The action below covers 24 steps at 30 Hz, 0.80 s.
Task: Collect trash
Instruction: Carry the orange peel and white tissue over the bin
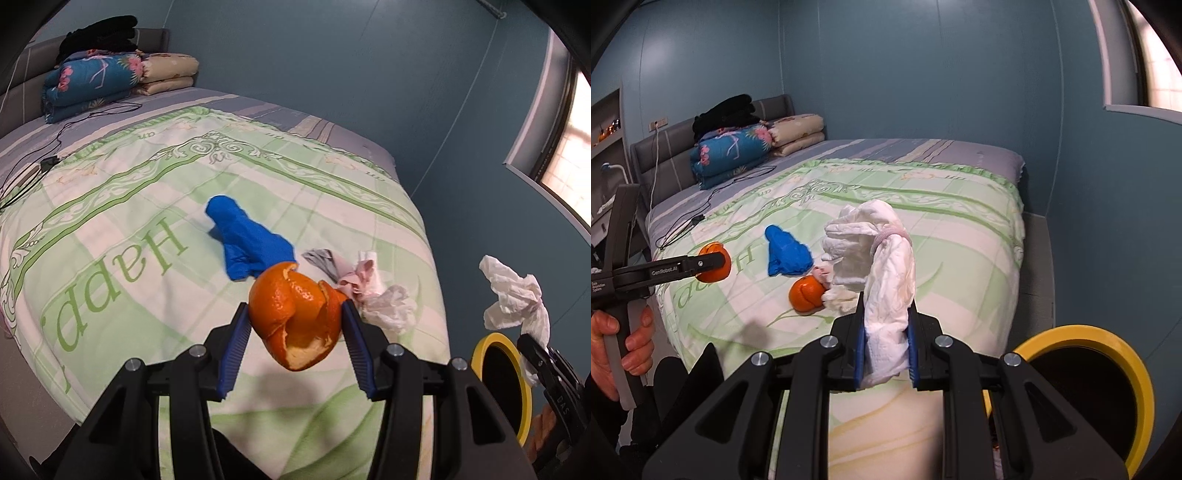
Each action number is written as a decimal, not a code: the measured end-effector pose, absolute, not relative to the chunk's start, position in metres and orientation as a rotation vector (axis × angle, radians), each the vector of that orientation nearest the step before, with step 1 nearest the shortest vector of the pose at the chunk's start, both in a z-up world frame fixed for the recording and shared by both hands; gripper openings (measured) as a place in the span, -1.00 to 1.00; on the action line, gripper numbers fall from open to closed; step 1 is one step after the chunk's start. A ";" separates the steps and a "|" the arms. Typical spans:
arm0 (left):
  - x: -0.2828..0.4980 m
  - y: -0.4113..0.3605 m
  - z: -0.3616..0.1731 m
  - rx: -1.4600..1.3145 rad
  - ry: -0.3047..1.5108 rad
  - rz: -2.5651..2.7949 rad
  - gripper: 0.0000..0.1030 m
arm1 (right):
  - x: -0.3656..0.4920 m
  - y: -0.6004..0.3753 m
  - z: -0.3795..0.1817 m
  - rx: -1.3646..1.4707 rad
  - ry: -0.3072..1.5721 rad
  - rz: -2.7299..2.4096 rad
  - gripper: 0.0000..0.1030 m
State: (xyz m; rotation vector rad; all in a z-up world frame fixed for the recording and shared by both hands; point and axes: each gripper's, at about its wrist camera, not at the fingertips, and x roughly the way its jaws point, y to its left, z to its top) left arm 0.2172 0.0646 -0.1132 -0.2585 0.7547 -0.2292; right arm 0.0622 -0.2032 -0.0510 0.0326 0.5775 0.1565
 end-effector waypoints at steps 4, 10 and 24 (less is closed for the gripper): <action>0.213 0.046 -0.105 -0.238 0.747 -0.264 -0.08 | 0.056 -0.221 -0.046 0.047 0.564 0.130 -0.68; 0.208 0.017 -0.093 -0.210 0.735 -0.317 -0.08 | 0.049 -0.241 -0.042 0.062 0.544 0.091 -0.68; 0.192 -0.053 -0.074 -0.149 0.720 -0.450 -0.08 | 0.026 -0.295 -0.031 0.088 0.505 -0.028 -0.68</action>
